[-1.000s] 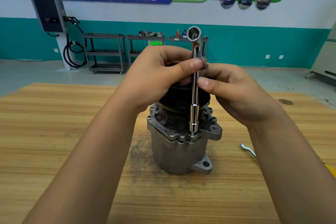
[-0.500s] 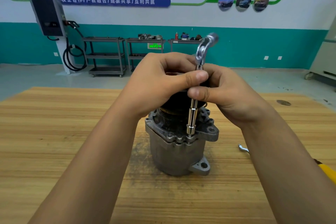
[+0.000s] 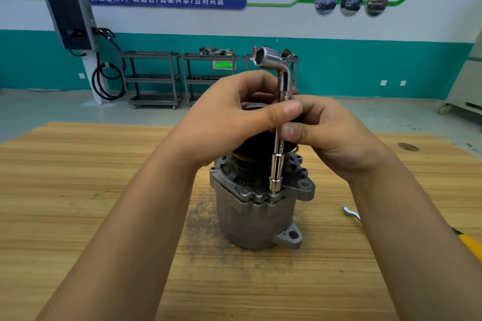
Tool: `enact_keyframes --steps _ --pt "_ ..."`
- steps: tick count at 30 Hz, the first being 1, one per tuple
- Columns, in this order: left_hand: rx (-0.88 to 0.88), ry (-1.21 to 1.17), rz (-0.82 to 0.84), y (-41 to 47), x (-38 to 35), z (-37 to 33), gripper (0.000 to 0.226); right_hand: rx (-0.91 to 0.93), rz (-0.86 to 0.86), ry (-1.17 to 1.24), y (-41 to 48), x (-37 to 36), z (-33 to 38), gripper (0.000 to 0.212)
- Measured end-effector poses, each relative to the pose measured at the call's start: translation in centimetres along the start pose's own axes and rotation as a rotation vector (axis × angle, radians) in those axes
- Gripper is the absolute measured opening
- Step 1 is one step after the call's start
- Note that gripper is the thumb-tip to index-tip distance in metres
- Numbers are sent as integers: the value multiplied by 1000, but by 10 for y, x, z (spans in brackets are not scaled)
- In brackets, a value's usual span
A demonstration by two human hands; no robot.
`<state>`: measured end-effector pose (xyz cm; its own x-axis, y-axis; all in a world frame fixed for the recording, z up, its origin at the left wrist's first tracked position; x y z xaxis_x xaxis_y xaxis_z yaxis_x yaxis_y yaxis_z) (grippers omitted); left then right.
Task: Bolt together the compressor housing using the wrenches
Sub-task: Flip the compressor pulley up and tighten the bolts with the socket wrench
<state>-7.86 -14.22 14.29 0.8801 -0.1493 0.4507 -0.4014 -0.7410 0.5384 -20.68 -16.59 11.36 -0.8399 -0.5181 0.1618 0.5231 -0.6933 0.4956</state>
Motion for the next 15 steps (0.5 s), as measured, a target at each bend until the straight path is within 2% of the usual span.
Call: enact_keyframes --steps 2,4,7,11,15 --pt "18 11 -54 1 0 2 37 9 2 -31 0 -2 1 27" --pt "26 -11 -96 1 0 4 32 -1 -22 -78 1 -1 0 17" --pt "26 -57 -101 2 1 6 26 -15 -47 -100 1 1 0 31" --pt "29 -160 -31 1 1 3 17 10 59 -42 -1 -3 3 27" --pt "9 -72 -6 1 0 2 13 8 53 -25 -2 -1 2 26"
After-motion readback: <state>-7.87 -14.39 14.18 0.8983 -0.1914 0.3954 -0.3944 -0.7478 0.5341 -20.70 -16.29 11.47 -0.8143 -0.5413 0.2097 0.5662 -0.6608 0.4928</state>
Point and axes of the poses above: each hand's wrist, its own y-axis towards the middle knuckle, its own x-axis out of the back of the hand, z = x × y, the point moved 5 cm from there along y, towards the middle knuckle, and after that the axes turned 3 degrees about y, right-handed, at the moved point
